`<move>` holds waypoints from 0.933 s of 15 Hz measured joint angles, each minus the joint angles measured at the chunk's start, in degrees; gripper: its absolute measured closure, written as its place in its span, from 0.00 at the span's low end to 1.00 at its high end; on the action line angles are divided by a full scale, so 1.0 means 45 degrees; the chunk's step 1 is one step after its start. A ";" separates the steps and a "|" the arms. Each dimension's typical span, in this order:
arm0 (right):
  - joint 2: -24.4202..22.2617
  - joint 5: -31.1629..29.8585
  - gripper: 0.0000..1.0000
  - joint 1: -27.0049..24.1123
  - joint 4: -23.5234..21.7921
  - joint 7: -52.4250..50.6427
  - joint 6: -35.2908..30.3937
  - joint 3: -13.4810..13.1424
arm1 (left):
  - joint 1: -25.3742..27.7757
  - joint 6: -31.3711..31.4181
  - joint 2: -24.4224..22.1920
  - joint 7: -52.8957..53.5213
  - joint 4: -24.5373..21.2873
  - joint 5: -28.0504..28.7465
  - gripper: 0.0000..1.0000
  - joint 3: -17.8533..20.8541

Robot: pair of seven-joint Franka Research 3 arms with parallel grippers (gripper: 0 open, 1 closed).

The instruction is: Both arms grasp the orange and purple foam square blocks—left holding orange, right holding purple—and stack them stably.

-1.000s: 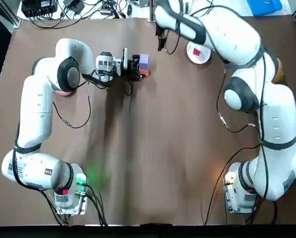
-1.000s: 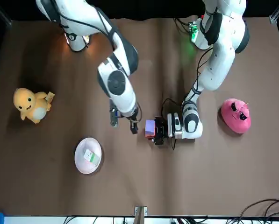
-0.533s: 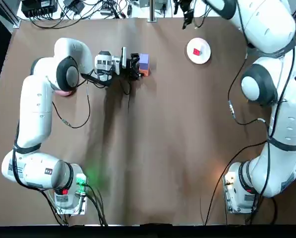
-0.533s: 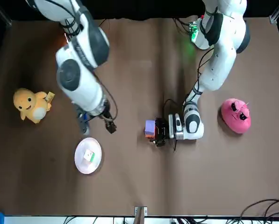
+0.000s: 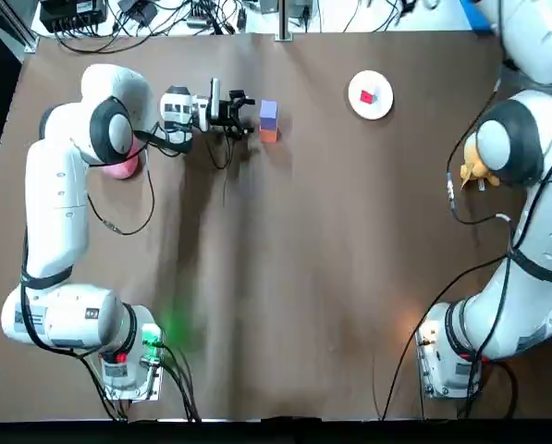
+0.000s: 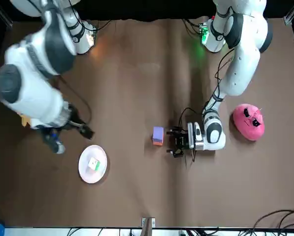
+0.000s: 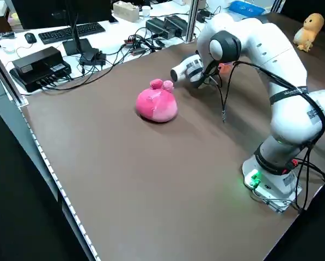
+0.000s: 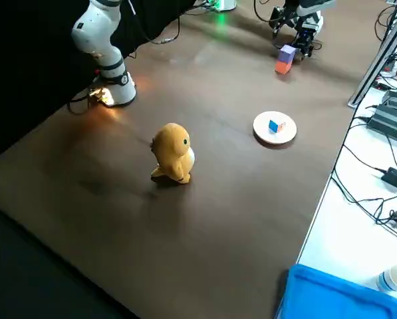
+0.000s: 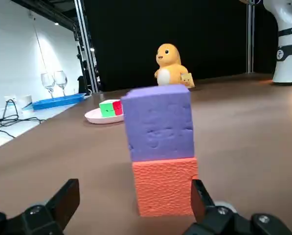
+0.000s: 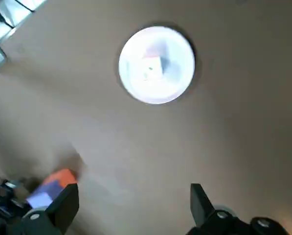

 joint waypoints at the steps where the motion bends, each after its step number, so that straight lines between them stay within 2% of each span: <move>1: -0.0210 0.0000 0.00 -0.0561 -0.0001 -0.1422 -0.0208 -0.0005 | 0.0102 -0.0008 -0.0178 -0.0007 -0.0070 0.0022 0.00 -0.0006; 3: -0.0667 -0.0004 0.00 -0.1686 -0.0004 -0.4477 -0.0691 -0.0025 | 0.0273 -0.0232 -0.0709 -0.0740 -0.0192 0.0190 0.00 -0.0029; 6: -0.1008 -0.0262 0.00 -0.3125 -0.0029 -0.8231 -0.0910 -0.0039 | 0.0448 -0.0352 -0.1442 -0.3594 -0.0283 0.0929 0.00 -0.0033; 9: -0.1423 -0.0775 0.00 -0.3593 -0.0374 -0.9244 -0.0939 -0.0029 | 0.0588 -0.0589 -0.1946 -0.6085 -0.0356 0.1346 0.00 -0.0037; 11: -0.2433 -0.1061 0.00 -0.3498 -0.1435 -0.9251 -0.0525 0.0064 | 0.0669 -0.0637 -0.2279 -0.7297 -0.0356 0.1768 0.00 -0.0038; 14: -0.4384 -0.1190 0.00 -0.3397 -0.3934 -0.9250 0.0787 0.0131 | 0.0714 -0.0684 -0.2992 -0.9258 -0.0265 0.2980 0.00 -0.0056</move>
